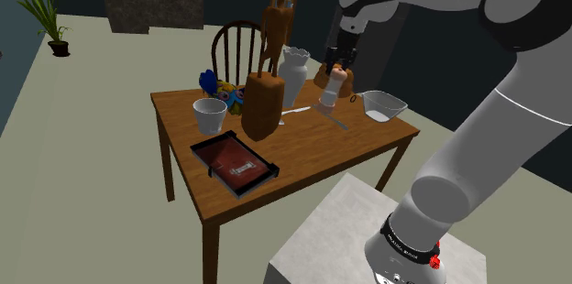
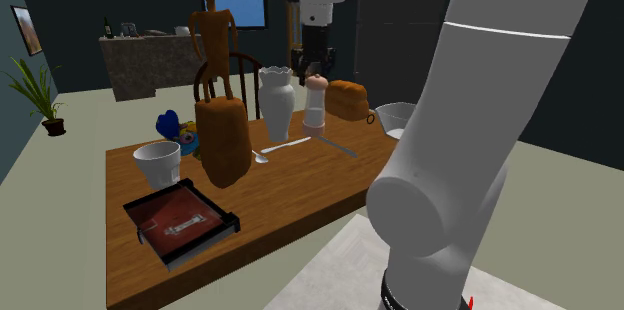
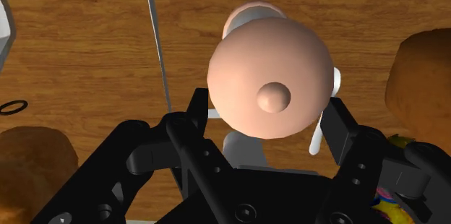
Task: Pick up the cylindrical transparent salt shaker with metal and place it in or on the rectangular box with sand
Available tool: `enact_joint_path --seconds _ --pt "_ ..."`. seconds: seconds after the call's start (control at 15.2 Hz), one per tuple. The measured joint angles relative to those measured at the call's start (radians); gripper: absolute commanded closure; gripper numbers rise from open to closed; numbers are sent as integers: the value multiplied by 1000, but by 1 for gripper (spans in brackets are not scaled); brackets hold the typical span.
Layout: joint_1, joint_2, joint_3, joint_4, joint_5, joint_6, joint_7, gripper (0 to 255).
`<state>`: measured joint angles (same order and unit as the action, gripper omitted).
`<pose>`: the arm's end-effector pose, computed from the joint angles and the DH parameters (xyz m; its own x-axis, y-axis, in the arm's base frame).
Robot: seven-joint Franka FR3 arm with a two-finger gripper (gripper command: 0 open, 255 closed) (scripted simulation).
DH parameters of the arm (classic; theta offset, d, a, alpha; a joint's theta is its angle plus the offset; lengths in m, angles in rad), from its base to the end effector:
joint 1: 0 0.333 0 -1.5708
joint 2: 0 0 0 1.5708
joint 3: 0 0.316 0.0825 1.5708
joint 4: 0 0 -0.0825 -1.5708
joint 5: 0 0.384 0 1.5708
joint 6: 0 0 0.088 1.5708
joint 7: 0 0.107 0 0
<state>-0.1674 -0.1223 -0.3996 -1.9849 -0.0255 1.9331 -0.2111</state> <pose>0.4438 -0.2935 0.5194 0.9385 -0.3391 0.0647 -0.3392 -0.9407 -0.0098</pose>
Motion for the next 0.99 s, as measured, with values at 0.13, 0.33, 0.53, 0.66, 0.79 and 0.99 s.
enact_joint_path --seconds 0.13,0.33,0.53,0.66,0.79,0.99 --pt "18 -30 29 -21 -11 -8 51 255" --pt "47 -65 76 -49 -21 -13 130 255" --pt "72 -85 116 -64 -23 -20 196 255" --pt "91 -93 148 -57 -22 -36 246 255" --pt "114 -104 184 -61 -20 -44 304 255" --pt "141 -109 229 -58 -16 -53 374 255"
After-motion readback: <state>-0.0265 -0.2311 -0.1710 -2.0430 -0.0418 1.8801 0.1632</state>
